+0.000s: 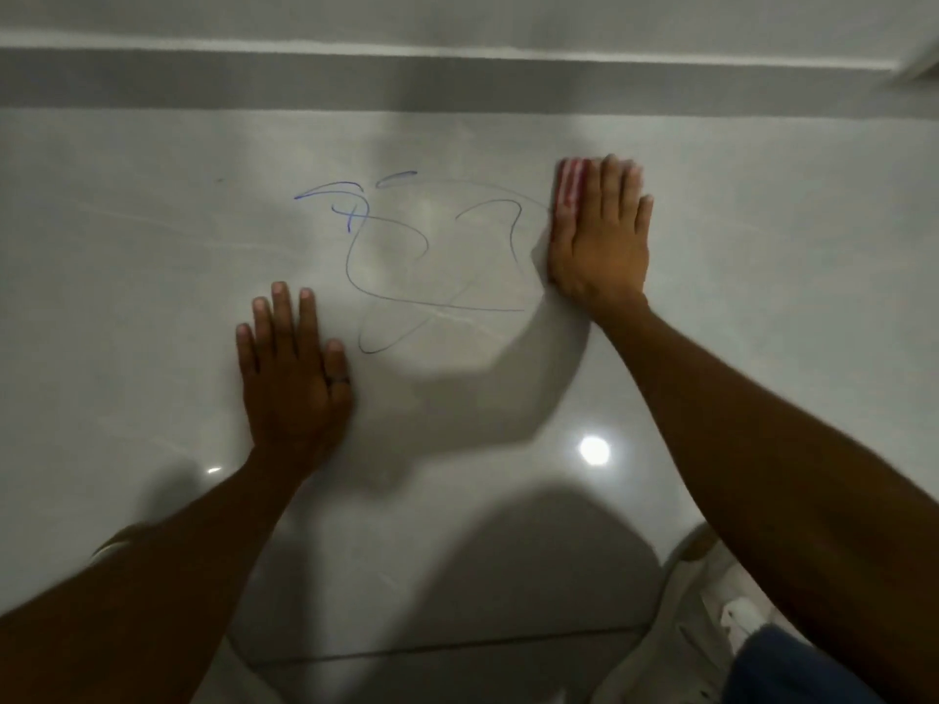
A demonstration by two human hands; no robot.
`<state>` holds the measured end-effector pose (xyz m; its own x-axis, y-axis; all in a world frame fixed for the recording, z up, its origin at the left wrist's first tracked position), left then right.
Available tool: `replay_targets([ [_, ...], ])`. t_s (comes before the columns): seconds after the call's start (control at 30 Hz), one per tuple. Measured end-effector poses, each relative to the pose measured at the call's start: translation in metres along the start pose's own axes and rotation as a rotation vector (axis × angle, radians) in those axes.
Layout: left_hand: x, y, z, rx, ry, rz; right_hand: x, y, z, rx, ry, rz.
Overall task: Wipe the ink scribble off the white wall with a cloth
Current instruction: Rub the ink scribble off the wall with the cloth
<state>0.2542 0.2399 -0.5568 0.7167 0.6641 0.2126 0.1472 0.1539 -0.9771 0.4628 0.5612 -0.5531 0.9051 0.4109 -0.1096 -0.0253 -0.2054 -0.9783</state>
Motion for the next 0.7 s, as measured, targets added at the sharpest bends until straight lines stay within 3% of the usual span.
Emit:
replay_targets([
  [0.07, -0.001, -0.002, 0.0, 0.051, 0.012, 0.024, -0.018, 0.0, 0.0, -0.012, 0.009, -0.029],
  [0.17, -0.007, -0.002, 0.0, 0.084, 0.01, 0.041, -0.096, 0.024, -0.054, -0.067, -0.597, -0.168],
  [0.23, -0.004, -0.004, 0.0, 0.08, 0.015, 0.015, -0.098, 0.024, -0.06, -0.079, -0.811, -0.218],
  [0.27, -0.004, -0.005, 0.0, 0.077, 0.014, -0.002, -0.091, 0.017, -0.044, -0.053, -0.75, -0.191],
  [0.37, -0.005, -0.002, 0.002, 0.054, 0.007, -0.022, -0.06, 0.004, -0.007, -0.027, -0.186, -0.091],
  [0.4, -0.006, -0.001, 0.002, 0.044, 0.006, -0.03, -0.069, 0.005, -0.012, -0.019, -0.16, -0.091],
  [0.5, -0.006, -0.002, 0.002, 0.045, 0.011, -0.046, -0.11, 0.02, -0.039, -0.062, -0.573, -0.152],
  [0.53, -0.007, -0.002, 0.002, 0.045, 0.009, -0.053, -0.108, 0.018, -0.033, -0.081, -0.626, -0.147],
  [0.57, -0.008, -0.002, 0.002, 0.041, 0.009, -0.06, -0.099, 0.014, -0.019, -0.08, -0.549, -0.129],
  [0.63, -0.007, -0.001, 0.001, 0.026, 0.008, -0.066, -0.07, 0.001, 0.007, -0.051, -0.158, -0.091],
  [0.67, -0.006, -0.001, 0.002, 0.015, 0.005, -0.065, -0.068, 0.001, 0.011, -0.048, -0.045, -0.084],
  [0.7, -0.006, -0.001, 0.003, 0.006, 0.003, -0.067, -0.078, 0.004, 0.008, -0.056, -0.052, -0.09],
])
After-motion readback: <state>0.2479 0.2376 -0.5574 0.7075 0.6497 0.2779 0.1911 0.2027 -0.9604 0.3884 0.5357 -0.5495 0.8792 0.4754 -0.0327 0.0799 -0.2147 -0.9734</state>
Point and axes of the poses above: each hand's wrist, its own z-axis towards the middle knuckle, its own y-axis out of the palm, x = y × z, the point moved 10 cm from there along z, towards the middle knuckle, and after that the axes turned 4 degrees about -z, right-handed, at the moved point
